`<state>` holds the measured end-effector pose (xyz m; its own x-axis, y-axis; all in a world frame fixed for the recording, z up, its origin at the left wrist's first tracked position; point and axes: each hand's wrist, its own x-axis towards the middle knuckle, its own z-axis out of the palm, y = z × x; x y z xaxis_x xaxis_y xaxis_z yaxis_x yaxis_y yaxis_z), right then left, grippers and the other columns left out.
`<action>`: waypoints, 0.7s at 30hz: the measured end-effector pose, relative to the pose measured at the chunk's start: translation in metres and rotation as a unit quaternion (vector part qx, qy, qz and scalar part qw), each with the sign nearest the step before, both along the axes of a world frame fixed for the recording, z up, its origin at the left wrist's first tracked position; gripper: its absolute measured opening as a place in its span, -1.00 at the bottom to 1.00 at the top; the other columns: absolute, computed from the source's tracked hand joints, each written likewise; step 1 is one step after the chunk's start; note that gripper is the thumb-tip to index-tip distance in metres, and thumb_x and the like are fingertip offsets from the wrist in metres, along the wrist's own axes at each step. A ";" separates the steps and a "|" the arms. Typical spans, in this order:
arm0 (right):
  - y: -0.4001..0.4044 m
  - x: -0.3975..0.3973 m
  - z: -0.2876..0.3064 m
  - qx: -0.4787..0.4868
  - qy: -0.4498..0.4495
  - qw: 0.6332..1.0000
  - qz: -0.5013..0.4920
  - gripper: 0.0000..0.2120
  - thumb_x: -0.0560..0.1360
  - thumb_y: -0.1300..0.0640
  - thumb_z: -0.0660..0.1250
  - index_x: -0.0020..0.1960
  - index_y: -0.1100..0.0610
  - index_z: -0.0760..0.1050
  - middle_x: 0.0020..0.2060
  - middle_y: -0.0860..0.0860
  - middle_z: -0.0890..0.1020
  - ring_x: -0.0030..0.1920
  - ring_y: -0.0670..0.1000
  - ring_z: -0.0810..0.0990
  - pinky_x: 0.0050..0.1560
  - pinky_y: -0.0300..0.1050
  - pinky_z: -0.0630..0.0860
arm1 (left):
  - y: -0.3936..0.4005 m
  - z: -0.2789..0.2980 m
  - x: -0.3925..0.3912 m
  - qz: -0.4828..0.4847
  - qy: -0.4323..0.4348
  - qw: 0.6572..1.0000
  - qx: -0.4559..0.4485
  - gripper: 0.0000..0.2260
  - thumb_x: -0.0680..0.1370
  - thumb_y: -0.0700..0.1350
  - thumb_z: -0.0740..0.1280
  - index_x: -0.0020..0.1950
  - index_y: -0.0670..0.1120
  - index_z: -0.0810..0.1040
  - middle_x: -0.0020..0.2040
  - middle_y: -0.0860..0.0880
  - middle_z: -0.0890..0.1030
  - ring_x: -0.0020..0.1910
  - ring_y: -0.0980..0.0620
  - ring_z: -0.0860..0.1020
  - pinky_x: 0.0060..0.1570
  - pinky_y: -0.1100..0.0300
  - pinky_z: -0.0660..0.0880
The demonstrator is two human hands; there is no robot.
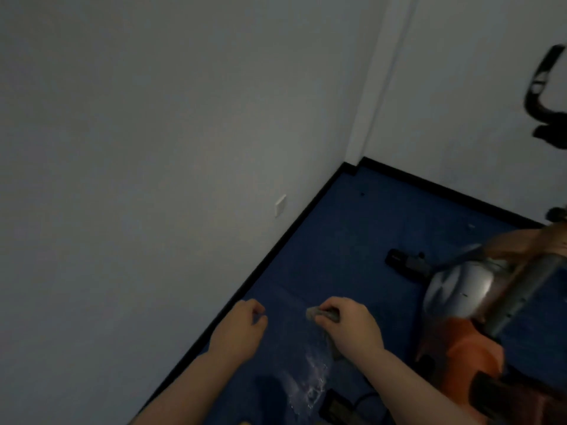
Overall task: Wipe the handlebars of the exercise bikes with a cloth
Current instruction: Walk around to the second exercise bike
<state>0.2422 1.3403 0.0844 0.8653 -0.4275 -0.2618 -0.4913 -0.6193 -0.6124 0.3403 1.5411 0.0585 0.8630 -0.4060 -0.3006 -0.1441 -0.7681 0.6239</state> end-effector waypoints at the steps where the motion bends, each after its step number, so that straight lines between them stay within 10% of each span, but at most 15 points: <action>1: 0.001 0.003 0.002 -0.001 -0.001 1.000 -0.020 -0.88 0.47 -0.07 0.37 -0.03 -0.09 0.58 -0.07 -0.19 0.60 -0.06 -0.15 0.54 -0.07 -0.14 0.55 | -0.005 0.001 0.010 -0.014 0.003 1.000 -0.002 -0.84 0.55 -0.01 0.24 0.09 0.02 0.52 0.09 0.03 0.53 -0.01 0.08 0.54 0.07 0.12 0.49; 21: -0.155 0.040 0.008 -0.015 -0.009 0.963 -0.268 -0.90 0.46 -0.04 0.38 -0.04 -0.08 0.58 -0.08 -0.14 0.61 -0.07 -0.12 0.56 -0.11 -0.13 0.53 | -0.223 0.013 0.111 -0.262 0.022 0.964 -0.036 -0.84 0.57 0.00 0.23 0.12 0.05 0.49 0.08 0.09 0.48 0.02 0.15 0.50 0.12 0.15 0.48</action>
